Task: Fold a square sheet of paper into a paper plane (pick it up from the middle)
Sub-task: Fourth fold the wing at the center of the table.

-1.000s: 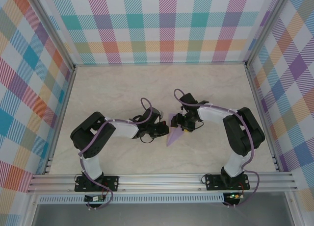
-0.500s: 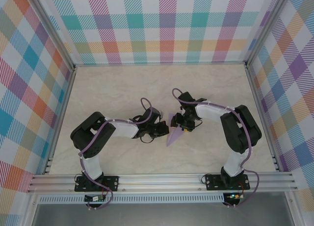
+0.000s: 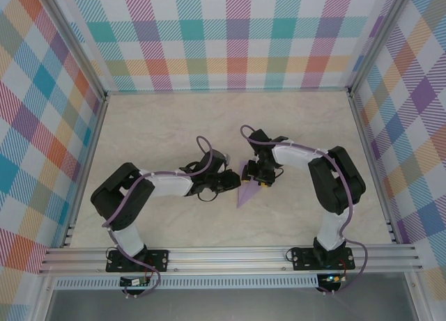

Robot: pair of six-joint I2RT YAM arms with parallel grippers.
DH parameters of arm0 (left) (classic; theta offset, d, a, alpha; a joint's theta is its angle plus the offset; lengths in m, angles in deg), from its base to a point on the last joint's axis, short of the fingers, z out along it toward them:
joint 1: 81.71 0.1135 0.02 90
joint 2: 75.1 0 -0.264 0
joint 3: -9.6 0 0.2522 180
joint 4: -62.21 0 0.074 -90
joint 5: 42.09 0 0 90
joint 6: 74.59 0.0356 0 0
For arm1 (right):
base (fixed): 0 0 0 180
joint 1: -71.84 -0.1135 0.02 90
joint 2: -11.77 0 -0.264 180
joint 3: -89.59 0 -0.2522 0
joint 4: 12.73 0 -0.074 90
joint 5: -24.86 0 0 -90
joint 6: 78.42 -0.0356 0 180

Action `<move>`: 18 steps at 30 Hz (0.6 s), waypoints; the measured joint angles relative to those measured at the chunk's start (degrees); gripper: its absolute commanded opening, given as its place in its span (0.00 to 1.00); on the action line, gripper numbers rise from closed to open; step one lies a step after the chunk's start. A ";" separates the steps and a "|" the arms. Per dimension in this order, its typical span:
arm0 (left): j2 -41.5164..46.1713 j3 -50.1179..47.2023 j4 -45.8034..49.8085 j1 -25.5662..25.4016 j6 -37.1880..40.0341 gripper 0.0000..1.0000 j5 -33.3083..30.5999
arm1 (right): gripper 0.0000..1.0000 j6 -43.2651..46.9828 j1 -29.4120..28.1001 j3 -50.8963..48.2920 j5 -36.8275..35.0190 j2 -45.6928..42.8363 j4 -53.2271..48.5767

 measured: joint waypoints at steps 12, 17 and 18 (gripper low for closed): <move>1.81 -1.27 -2.34 0.15 -0.70 0.11 2.78 | 0.59 -1.53 -0.20 0.52 -0.63 0.59 -0.85; 0.74 -1.31 -4.76 0.09 -1.38 0.12 4.42 | 0.59 -2.21 -0.20 0.52 -0.83 0.63 -0.83; 0.50 -1.31 -4.94 0.09 -1.55 0.12 4.57 | 0.59 -2.38 -0.20 0.52 -0.81 0.70 -0.83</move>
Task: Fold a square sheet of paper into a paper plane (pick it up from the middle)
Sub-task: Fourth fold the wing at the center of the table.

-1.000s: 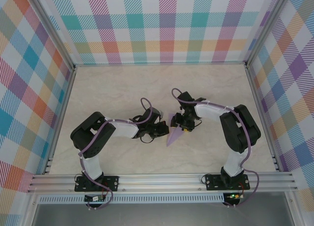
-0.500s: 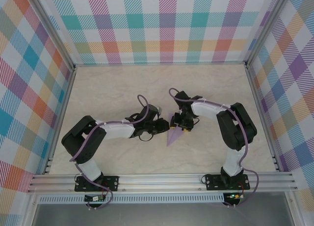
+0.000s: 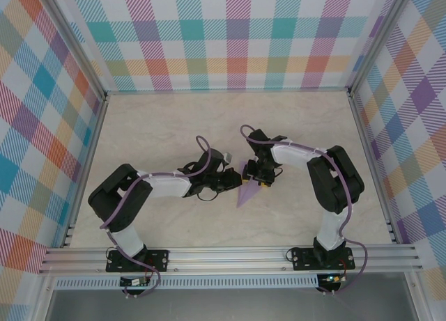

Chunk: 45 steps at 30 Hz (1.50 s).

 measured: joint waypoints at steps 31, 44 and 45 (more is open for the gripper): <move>-4.00 0.79 1.62 -0.70 -0.04 0.04 -1.75 | 0.55 -0.66 -0.02 0.04 -0.52 0.04 -0.24; -5.16 1.25 2.27 -0.70 0.07 0.03 -2.56 | 0.54 -1.40 -0.02 0.04 -0.68 0.31 -0.31; -5.16 1.40 2.49 -0.70 0.09 0.03 -2.64 | 0.54 -1.49 -0.02 0.04 -0.70 0.31 -0.31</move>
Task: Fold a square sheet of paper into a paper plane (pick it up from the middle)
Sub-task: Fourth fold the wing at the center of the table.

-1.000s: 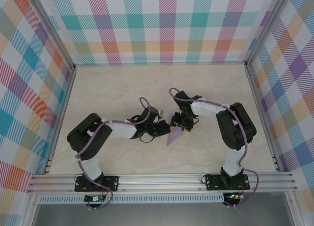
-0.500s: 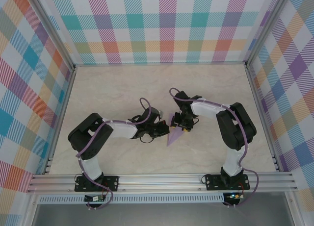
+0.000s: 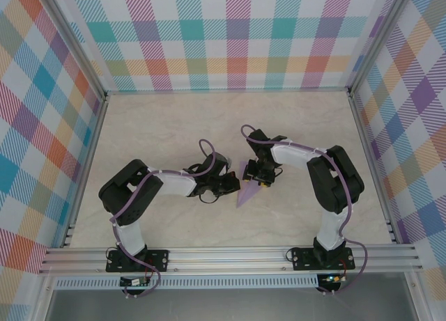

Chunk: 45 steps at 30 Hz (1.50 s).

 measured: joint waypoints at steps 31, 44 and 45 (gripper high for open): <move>1.46 1.18 2.38 0.00 1.22 0.04 -0.81 | 0.54 -0.57 -0.37 1.86 -0.70 1.70 -2.16; 3.91 -1.73 -2.38 -0.63 -0.76 0.04 0.79 | 0.55 -1.75 -0.37 2.32 -1.03 2.03 -2.56; 3.91 -1.79 -2.62 -0.74 -0.94 0.04 0.92 | 0.55 -1.75 -0.37 2.32 -1.03 2.03 -2.56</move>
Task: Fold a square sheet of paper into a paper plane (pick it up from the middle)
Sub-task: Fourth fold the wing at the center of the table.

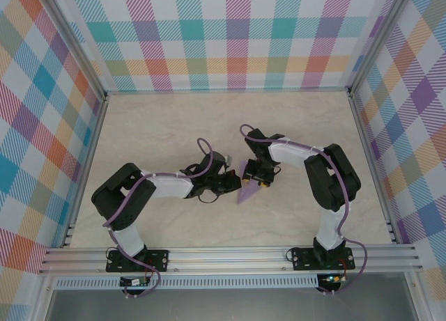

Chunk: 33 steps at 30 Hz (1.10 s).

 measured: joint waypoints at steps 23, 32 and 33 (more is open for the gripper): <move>1.03 -0.46 -2.51 -2.86 -1.07 0.04 0.07 | 0.55 -0.28 -0.04 0.00 -0.11 0.04 0.00; -0.94 0.28 0.52 -2.86 -0.81 0.04 -0.66 | 0.55 -0.66 -0.15 0.00 -0.42 0.04 0.00; -0.96 0.35 0.72 -2.86 -0.81 0.04 -0.92 | 0.55 -0.66 -0.15 0.00 -0.44 0.04 0.00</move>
